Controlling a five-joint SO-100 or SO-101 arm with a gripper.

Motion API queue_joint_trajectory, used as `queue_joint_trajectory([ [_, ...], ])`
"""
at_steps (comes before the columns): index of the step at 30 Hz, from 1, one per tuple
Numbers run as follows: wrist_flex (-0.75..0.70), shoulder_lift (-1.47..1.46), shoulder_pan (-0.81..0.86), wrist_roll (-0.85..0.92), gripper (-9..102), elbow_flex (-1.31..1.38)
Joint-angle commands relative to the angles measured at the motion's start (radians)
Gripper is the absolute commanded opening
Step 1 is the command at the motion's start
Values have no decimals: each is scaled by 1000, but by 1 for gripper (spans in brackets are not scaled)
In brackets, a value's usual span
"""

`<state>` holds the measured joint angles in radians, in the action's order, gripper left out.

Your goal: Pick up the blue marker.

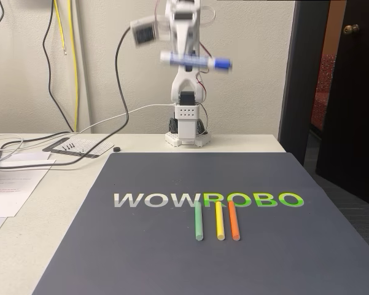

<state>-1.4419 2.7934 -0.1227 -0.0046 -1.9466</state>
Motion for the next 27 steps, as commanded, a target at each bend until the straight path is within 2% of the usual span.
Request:
queue_joint_trajectory([
  [1,114,132,17,5,0,-207],
  [6,199,253,28,2,0,-379],
  [18,350,279,2,-14,0,-486],
  [27,518,285,-57,-15,0,-584],
])
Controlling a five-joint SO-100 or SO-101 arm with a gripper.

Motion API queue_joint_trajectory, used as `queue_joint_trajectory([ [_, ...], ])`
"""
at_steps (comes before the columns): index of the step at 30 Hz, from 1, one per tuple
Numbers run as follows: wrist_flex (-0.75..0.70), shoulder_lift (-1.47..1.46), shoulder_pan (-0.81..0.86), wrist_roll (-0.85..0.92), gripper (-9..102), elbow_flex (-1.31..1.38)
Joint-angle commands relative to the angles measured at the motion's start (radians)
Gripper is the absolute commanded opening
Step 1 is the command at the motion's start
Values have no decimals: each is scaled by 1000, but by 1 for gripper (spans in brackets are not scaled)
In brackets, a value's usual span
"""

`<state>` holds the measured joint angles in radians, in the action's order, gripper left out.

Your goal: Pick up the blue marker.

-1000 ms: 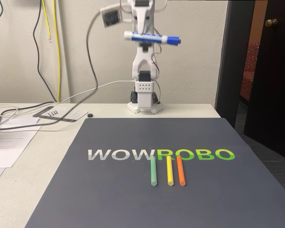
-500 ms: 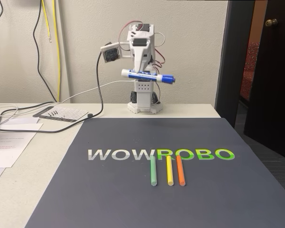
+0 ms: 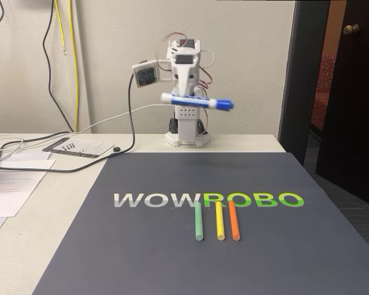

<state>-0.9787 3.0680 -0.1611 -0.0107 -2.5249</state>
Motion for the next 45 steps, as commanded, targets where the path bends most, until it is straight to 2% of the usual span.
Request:
queue_joint_trajectory([
  [1,74,8,-25,-11,0,-15],
  [11,178,84,-52,-37,0,-130],
  [45,92,281,-34,-28,0,-215],
])
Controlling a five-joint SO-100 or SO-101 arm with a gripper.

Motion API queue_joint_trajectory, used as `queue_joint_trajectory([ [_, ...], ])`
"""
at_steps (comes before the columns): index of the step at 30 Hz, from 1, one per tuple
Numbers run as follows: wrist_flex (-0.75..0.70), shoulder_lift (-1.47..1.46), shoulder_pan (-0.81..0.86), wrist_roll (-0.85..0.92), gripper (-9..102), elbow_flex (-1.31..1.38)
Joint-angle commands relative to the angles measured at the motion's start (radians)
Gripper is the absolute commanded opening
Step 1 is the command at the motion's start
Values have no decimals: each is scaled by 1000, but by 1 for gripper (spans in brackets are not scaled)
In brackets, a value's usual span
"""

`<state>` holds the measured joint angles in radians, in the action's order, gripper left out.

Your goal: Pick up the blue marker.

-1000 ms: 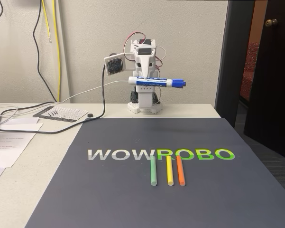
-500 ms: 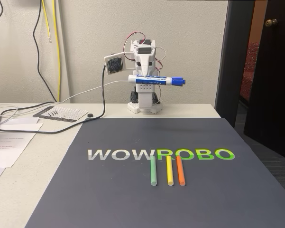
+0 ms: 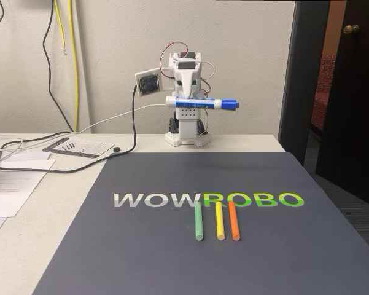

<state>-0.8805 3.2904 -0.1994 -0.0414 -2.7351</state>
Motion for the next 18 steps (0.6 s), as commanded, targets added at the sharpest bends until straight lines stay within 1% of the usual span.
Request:
queue_joint_trajectory([
  [1,-11,58,2,6,0,-5],
  [18,-2,58,0,6,0,-5],
])
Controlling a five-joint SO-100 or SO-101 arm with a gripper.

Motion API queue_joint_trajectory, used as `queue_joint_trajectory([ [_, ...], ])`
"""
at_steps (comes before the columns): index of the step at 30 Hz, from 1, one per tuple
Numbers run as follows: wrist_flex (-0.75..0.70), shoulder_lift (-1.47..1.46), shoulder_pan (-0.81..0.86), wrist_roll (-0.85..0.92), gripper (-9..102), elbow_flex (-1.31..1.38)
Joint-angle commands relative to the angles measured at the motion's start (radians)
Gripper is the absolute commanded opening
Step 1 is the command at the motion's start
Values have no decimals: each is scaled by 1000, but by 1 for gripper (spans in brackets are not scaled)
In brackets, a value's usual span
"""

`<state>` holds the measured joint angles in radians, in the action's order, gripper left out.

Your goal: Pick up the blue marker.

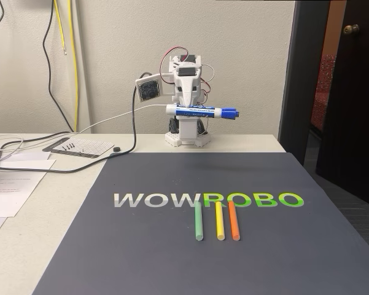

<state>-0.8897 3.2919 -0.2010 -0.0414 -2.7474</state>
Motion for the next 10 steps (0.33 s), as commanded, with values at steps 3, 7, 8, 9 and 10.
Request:
queue_joint_trajectory([
  [3,5,57,2,6,0,8],
  [7,3,57,2,6,0,6],
  [8,2,57,2,6,0,6],
  [9,2,57,2,6,0,6],
  [10,0,57,2,8,0,5],
])
